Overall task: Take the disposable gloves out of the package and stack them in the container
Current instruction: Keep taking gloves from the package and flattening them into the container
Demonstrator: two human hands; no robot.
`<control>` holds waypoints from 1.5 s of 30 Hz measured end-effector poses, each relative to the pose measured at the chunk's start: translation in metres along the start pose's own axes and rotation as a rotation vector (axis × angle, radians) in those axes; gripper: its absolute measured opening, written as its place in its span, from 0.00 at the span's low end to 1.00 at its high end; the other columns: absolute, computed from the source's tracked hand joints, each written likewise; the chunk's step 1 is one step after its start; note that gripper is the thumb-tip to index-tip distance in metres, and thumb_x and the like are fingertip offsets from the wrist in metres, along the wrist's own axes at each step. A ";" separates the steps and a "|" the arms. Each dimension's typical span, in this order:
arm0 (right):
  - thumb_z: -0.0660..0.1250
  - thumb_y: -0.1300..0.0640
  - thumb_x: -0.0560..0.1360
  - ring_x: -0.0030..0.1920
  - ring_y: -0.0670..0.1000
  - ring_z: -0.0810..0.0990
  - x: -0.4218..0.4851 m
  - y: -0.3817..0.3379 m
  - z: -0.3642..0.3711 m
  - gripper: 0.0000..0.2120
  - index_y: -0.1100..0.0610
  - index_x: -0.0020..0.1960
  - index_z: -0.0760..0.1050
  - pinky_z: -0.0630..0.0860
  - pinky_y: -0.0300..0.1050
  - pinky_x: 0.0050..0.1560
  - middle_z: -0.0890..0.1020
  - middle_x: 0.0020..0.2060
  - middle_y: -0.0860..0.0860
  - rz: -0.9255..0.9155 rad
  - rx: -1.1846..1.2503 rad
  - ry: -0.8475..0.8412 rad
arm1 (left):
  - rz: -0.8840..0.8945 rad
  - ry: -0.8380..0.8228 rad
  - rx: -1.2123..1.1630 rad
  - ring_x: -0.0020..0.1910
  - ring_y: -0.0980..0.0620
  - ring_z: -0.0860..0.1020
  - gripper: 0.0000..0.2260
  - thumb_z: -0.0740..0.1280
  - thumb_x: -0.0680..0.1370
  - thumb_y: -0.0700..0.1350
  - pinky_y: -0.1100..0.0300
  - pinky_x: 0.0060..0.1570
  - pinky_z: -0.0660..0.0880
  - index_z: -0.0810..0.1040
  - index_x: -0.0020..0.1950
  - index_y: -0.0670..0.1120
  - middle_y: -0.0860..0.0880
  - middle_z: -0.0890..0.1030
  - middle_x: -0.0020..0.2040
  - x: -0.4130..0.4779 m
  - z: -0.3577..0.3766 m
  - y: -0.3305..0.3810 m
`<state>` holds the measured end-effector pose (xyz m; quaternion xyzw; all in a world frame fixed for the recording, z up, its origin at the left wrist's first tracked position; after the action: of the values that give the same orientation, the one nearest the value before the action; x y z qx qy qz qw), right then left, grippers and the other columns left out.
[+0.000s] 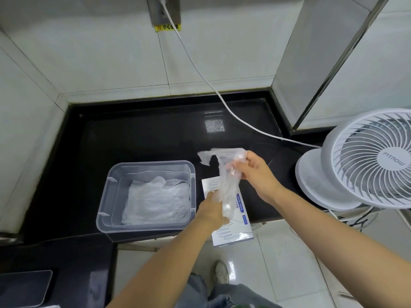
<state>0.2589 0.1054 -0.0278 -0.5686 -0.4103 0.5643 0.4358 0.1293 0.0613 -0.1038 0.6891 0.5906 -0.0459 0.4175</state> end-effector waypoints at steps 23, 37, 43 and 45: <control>0.73 0.60 0.73 0.43 0.51 0.83 0.022 -0.013 0.090 0.09 0.62 0.48 0.76 0.75 0.44 0.50 0.85 0.40 0.56 0.051 0.114 -0.223 | -0.149 0.297 -1.062 0.39 0.50 0.80 0.08 0.70 0.77 0.45 0.59 0.40 0.79 0.78 0.51 0.42 0.44 0.80 0.43 -0.053 -0.136 -0.097; 0.74 0.56 0.73 0.52 0.54 0.83 0.026 -0.015 0.185 0.10 0.59 0.52 0.81 0.77 0.46 0.55 0.84 0.49 0.54 0.272 -0.290 -0.676 | 0.061 0.267 -0.719 0.35 0.56 0.77 0.09 0.69 0.78 0.46 0.65 0.37 0.75 0.80 0.39 0.43 0.51 0.78 0.32 -0.052 -0.192 -0.111; 0.76 0.58 0.72 0.30 0.47 0.77 0.042 0.002 0.162 0.07 0.60 0.42 0.79 0.73 0.42 0.35 0.83 0.36 0.55 0.350 -0.481 -0.502 | -0.074 0.340 -0.560 0.34 0.47 0.69 0.11 0.60 0.82 0.46 0.55 0.34 0.67 0.72 0.42 0.42 0.44 0.70 0.34 -0.035 -0.184 -0.165; 0.76 0.57 0.71 0.37 0.48 0.77 0.056 -0.009 0.158 0.13 0.58 0.51 0.76 0.73 0.45 0.42 0.82 0.42 0.53 0.219 -0.679 -0.387 | -0.121 0.342 -0.314 0.32 0.51 0.69 0.12 0.58 0.82 0.46 0.57 0.33 0.67 0.70 0.41 0.44 0.46 0.70 0.33 -0.029 -0.179 -0.176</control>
<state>0.1023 0.1668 -0.0329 -0.6039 -0.5848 0.5364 0.0751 -0.1067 0.1438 -0.0636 0.5768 0.6927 0.1392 0.4101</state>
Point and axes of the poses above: each hand's wrist, its own x-axis towards the middle knuckle, its own z-axis out of the palm, y = z × x, the point moved 9 cm from there along x, towards the middle knuckle
